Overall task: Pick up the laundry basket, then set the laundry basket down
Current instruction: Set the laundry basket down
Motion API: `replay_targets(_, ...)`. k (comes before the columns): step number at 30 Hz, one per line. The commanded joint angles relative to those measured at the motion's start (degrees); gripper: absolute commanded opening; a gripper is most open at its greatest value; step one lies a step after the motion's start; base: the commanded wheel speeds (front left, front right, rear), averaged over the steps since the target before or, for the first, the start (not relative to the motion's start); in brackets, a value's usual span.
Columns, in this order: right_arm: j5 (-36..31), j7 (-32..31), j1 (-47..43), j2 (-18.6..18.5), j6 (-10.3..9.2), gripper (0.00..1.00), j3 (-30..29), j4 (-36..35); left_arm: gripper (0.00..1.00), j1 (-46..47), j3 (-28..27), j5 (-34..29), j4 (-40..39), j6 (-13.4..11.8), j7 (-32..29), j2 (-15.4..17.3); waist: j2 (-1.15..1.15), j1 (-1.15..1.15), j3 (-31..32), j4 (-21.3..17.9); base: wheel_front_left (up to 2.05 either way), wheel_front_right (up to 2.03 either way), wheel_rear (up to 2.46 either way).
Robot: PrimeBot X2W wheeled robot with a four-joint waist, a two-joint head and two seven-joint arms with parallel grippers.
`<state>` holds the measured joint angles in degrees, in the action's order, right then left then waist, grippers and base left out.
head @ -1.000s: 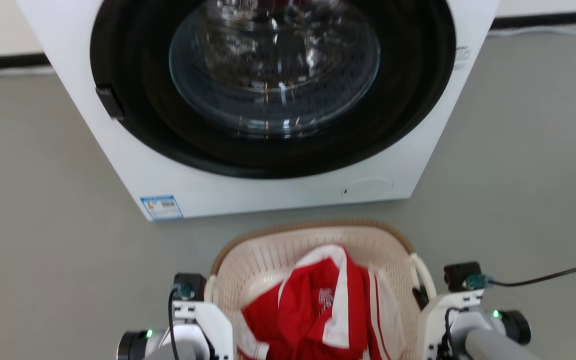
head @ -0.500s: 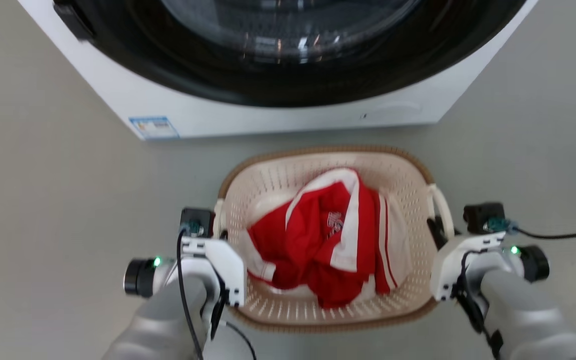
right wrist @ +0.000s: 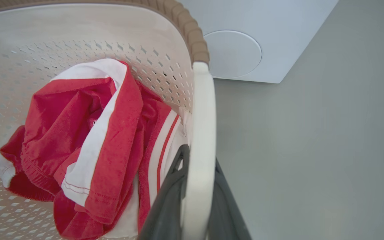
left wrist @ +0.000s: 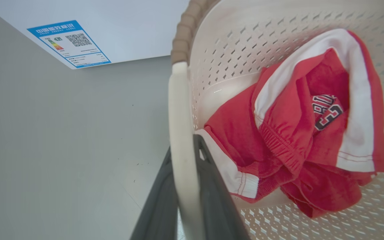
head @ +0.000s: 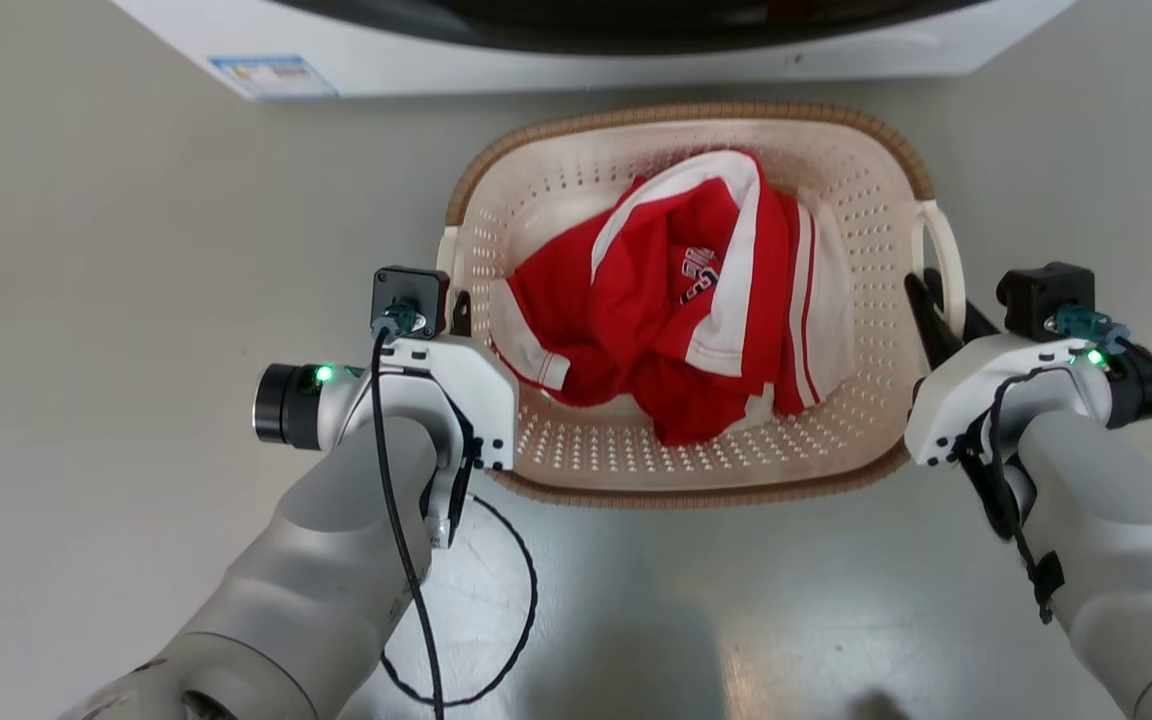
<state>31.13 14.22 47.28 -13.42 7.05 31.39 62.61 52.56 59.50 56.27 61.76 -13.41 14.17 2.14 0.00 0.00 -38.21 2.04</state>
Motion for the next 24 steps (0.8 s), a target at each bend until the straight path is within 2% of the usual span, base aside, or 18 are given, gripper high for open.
replay_targets(1, -1.96, 0.77, -1.71, 0.33, 0.44, 0.0, 0.05, -1.63, 0.0, 1.24, -1.49, -1.95, -1.29, -0.54, 0.82, 0.95, 0.0, 0.0, -2.97, 0.41, 0.0, 0.0, 0.0)
replay_targets(13, -13.96, 0.77, -3.3, 1.85, 0.44, 0.0, -12.63, -11.4, 0.0, 0.78, -13.72, -15.4, -7.49, -1.49, 0.83, 1.45, 0.0, 0.0, -10.49, 0.62, 0.0, 0.0, 0.0)
replay_targets(24, -18.25, 0.77, -5.0, 4.64, 0.44, 0.0, -16.83, -12.88, 0.0, -0.13, -21.25, -23.58, -8.59, -0.07, 0.83, 0.99, 0.0, 0.0, -13.15, 0.34, 0.0, 0.0, 0.0)
